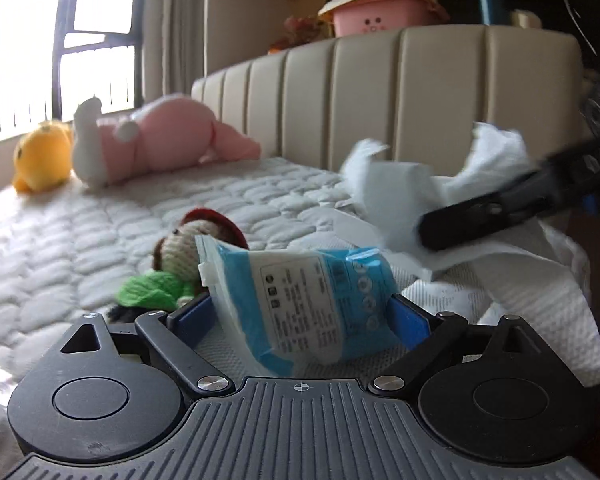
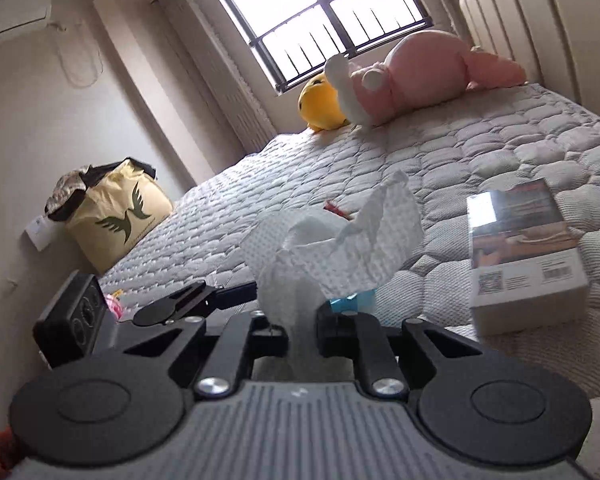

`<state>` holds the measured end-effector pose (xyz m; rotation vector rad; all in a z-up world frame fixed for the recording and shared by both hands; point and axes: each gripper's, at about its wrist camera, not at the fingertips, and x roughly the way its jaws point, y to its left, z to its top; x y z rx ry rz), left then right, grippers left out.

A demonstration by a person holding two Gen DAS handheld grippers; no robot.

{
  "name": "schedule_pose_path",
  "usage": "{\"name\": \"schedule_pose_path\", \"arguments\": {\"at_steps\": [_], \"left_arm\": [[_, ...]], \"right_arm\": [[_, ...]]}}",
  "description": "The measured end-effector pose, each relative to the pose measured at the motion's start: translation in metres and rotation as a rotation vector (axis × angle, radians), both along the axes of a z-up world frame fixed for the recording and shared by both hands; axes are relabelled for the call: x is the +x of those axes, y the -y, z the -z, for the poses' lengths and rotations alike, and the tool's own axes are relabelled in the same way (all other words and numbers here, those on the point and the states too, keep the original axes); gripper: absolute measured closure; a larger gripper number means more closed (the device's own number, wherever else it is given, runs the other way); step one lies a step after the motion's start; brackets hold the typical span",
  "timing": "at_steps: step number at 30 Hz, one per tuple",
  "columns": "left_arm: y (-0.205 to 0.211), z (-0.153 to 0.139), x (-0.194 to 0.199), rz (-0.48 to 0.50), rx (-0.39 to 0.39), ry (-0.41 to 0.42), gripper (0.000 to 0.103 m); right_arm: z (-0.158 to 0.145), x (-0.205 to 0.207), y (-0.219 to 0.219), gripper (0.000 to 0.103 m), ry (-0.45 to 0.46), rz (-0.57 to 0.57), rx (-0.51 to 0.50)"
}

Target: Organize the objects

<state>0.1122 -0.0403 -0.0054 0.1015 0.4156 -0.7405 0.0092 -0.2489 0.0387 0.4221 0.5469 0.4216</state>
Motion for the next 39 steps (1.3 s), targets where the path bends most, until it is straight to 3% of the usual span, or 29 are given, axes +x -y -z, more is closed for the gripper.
{"name": "schedule_pose_path", "arguments": {"at_steps": [1,2,6,12,16,21,24,27,29,30,32,36,39], "left_arm": [[0.002,0.0,0.006,-0.005,-0.03,-0.033,0.022],[0.004,0.0,0.01,-0.015,-0.05,-0.053,0.024],[0.004,0.0,0.013,-0.067,-0.101,-0.073,0.029],[-0.03,-0.007,0.002,-0.139,-0.103,-0.064,0.036],[-0.08,-0.015,-0.007,-0.263,-0.135,-0.058,0.036],[-0.146,-0.022,-0.014,-0.5,-0.111,-0.031,0.038],[-0.181,-0.026,-0.017,-0.631,-0.098,-0.026,0.038],[-0.204,-0.036,-0.02,-0.737,-0.125,-0.011,0.028],[-0.206,-0.046,-0.022,-0.728,-0.19,-0.002,0.021],[-0.201,-0.05,-0.022,-0.685,-0.223,-0.009,0.013],[-0.178,-0.055,-0.02,-0.568,-0.248,-0.026,0.01],[-0.103,-0.054,-0.011,-0.369,-0.172,-0.021,0.009],[-0.044,-0.043,0.005,-0.284,0.011,0.043,0.008]], "right_arm": [[0.001,0.0,0.006,0.088,0.002,0.022,0.001],[0.002,0.0,0.011,0.088,0.0,0.044,-0.003],[0.022,0.014,0.02,0.088,-0.068,0.07,-0.015],[0.056,0.039,-0.003,0.088,-0.163,0.011,0.024],[0.052,0.053,-0.054,0.088,-0.143,-0.125,-0.021],[0.045,0.065,-0.126,0.088,-0.112,-0.303,-0.076],[0.042,0.061,-0.143,0.088,-0.086,-0.342,-0.1],[0.04,0.057,-0.131,0.088,-0.087,-0.305,-0.095],[0.039,0.055,-0.112,0.088,-0.087,-0.25,-0.073],[0.038,0.053,-0.102,0.087,-0.086,-0.22,-0.06],[0.036,0.05,-0.079,0.086,-0.08,-0.147,-0.037],[0.03,0.043,-0.038,0.086,-0.054,-0.041,0.01],[0.03,0.034,-0.018,0.086,-0.04,0.003,0.029]]}}
